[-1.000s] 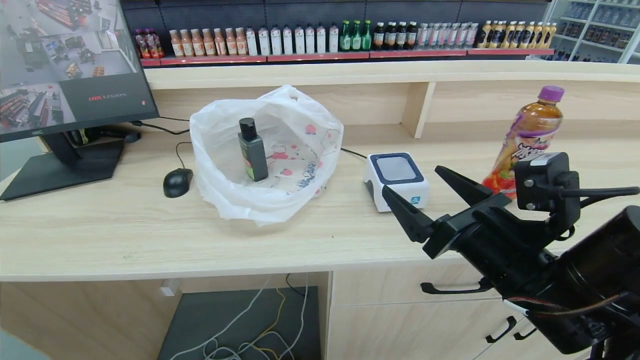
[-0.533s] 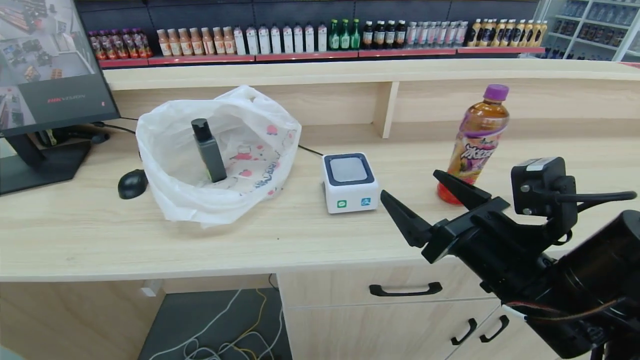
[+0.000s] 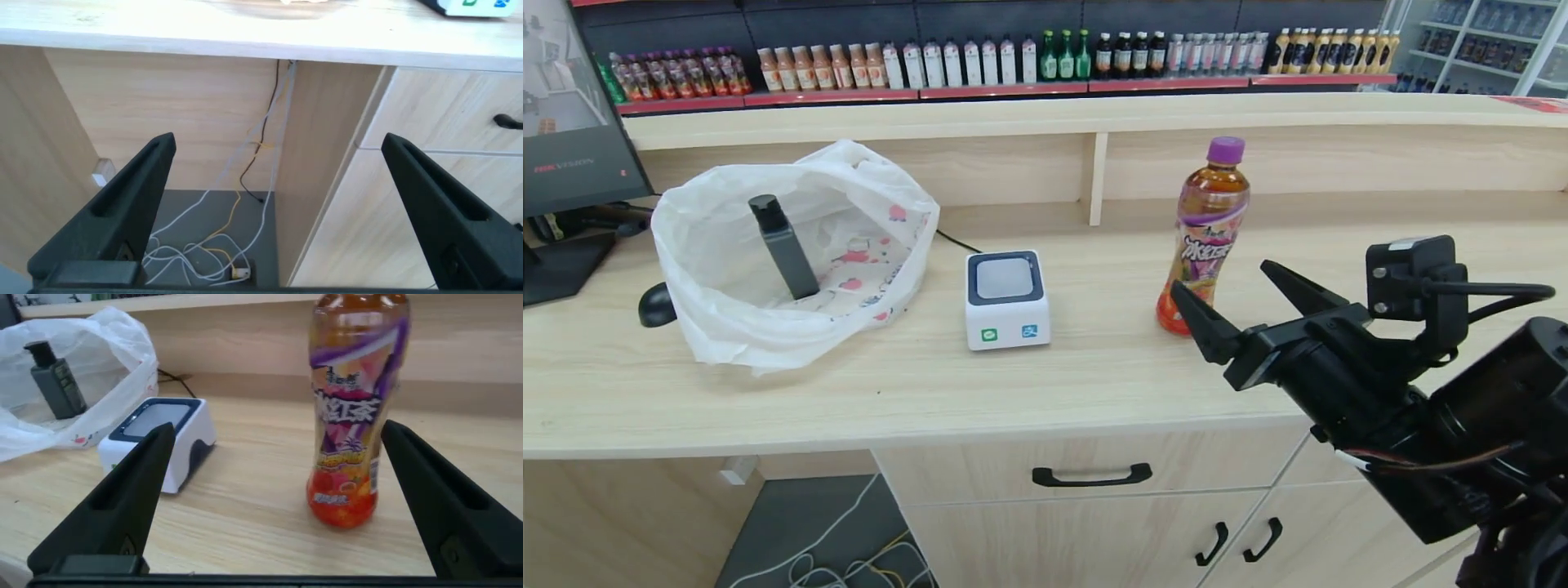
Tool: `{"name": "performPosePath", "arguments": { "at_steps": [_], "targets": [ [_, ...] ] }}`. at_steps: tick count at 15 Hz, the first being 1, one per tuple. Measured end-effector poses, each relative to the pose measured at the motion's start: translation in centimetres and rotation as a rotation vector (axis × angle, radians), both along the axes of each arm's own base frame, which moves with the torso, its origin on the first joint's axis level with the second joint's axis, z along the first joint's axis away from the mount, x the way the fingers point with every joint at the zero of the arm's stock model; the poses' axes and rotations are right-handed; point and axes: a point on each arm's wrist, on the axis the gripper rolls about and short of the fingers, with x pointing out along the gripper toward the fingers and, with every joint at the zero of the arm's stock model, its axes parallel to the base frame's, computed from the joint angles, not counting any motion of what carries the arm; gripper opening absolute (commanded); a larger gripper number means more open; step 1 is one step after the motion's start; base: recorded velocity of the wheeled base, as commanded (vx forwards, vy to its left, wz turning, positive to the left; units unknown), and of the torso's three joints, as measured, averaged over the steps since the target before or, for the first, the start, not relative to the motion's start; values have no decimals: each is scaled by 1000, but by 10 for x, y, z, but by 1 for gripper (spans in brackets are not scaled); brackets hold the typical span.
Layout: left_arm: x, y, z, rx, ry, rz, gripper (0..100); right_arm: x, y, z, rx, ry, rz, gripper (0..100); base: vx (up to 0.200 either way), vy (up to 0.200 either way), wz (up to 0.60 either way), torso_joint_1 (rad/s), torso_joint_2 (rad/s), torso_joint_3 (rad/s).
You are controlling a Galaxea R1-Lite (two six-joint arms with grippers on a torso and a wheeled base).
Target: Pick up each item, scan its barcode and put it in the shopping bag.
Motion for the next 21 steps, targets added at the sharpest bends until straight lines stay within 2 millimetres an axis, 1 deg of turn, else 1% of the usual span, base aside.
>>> {"name": "performPosePath", "arguments": {
  "at_steps": [3, 6, 8, 11, 13, 15, 21],
  "targets": [
    [0, 0, 0, 2, 0, -2, 100, 8, 4, -5, 13, 20, 1, 100, 0, 0, 0, 0, 0, 0],
    [0, 0, 0, 3, 0, -2, 100, 20, 1, -4, 14, 10, -40, 100, 0, 0, 0, 0, 0, 0],
    [0, 0, 0, 3, 0, -2, 100, 23, -4, -6, 13, 17, -70, 100, 0, 0, 0, 0, 0, 0],
    [0, 0, 0, 2, 0, -2, 100, 25, -4, -1, -5, -9, -81, 100, 0, 0, 0, 0, 0, 0],
    [0, 0, 0, 3, 0, -2, 100, 29, -1, -3, -50, 26, -85, 100, 0, 0, 0, 0, 0, 0],
    [0, 0, 0, 2, 0, -1, 100, 36, 1, -3, -83, 68, -88, 100, 0, 0, 0, 0, 0, 0],
    [0, 0, 0, 2, 0, -1, 100, 69, 0, 14, -100, 111, -122, 100, 0, 0, 0, 0, 0, 0]
  ]
}}
